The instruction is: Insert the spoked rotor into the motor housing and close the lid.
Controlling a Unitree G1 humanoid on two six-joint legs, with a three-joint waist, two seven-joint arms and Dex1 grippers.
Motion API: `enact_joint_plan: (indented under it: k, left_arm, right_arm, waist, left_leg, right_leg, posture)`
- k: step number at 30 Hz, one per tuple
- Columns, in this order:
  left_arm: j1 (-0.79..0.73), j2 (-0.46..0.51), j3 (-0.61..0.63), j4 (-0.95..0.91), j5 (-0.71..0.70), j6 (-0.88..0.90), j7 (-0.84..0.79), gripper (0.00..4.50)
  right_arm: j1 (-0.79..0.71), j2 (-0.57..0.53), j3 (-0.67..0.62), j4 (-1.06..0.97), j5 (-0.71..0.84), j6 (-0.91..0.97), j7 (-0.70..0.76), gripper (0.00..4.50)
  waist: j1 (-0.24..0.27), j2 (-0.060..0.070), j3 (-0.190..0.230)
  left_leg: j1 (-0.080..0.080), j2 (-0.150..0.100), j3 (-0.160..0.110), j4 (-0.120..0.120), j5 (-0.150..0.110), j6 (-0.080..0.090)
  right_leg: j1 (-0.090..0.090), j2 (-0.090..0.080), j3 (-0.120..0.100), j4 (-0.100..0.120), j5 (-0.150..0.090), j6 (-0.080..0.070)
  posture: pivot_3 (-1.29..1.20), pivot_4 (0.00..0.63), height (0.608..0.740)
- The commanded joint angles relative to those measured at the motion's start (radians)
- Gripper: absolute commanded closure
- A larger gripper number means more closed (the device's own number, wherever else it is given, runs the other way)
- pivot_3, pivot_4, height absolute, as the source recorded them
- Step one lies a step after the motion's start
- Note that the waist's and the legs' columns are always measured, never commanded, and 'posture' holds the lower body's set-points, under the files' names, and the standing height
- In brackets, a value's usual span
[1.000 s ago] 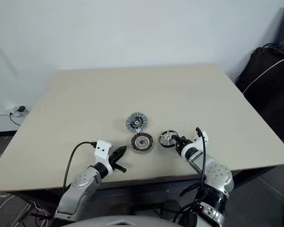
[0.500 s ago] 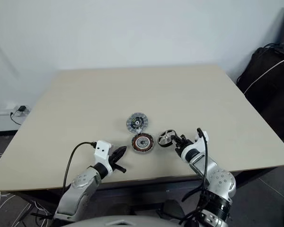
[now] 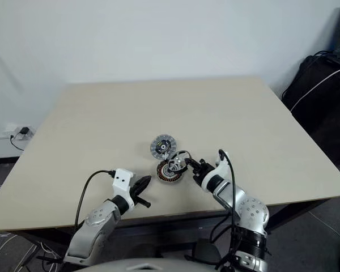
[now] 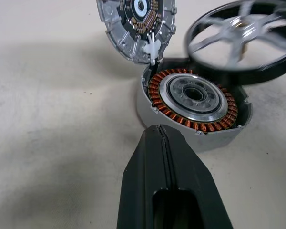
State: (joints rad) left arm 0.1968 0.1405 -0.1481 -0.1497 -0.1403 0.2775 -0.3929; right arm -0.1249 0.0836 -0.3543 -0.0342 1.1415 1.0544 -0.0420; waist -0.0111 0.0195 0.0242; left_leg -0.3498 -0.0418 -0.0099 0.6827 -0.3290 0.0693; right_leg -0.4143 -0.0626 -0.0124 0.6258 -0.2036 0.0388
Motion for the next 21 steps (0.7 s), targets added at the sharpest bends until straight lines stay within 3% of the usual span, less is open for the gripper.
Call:
enact_joint_plan:
  k: [1, 21]
  left_arm:
    - [0.005, 0.005, 0.010, -0.061, -0.016, -0.001, 0.006, 4.50]
    - [0.019, 0.008, 0.011, -0.082, -0.018, -0.005, 0.013, 4.50]
  right_arm:
    - [-0.032, 0.091, 0.055, 0.008, 0.022, -0.026, 0.022, 4.02]
    - [-0.051, 0.062, 0.123, 0.099, 0.018, -0.089, 0.026, 4.02]
  waist:
    - [0.000, 0.000, 0.000]
    - [0.000, 0.000, 0.000]
  left_leg:
    - [0.000, 0.000, 0.000, 0.000, 0.000, 0.000]
    - [-0.001, 0.000, 0.000, 0.000, 0.000, 0.000]
  right_leg:
    - [0.000, 0.000, 0.000, 0.000, 0.000, 0.000]
    - [-0.001, -0.001, 0.000, 0.000, 0.000, 0.000]
  posture:
    - [0.00, 0.000, 0.740]
    - [0.00, 0.000, 0.740]
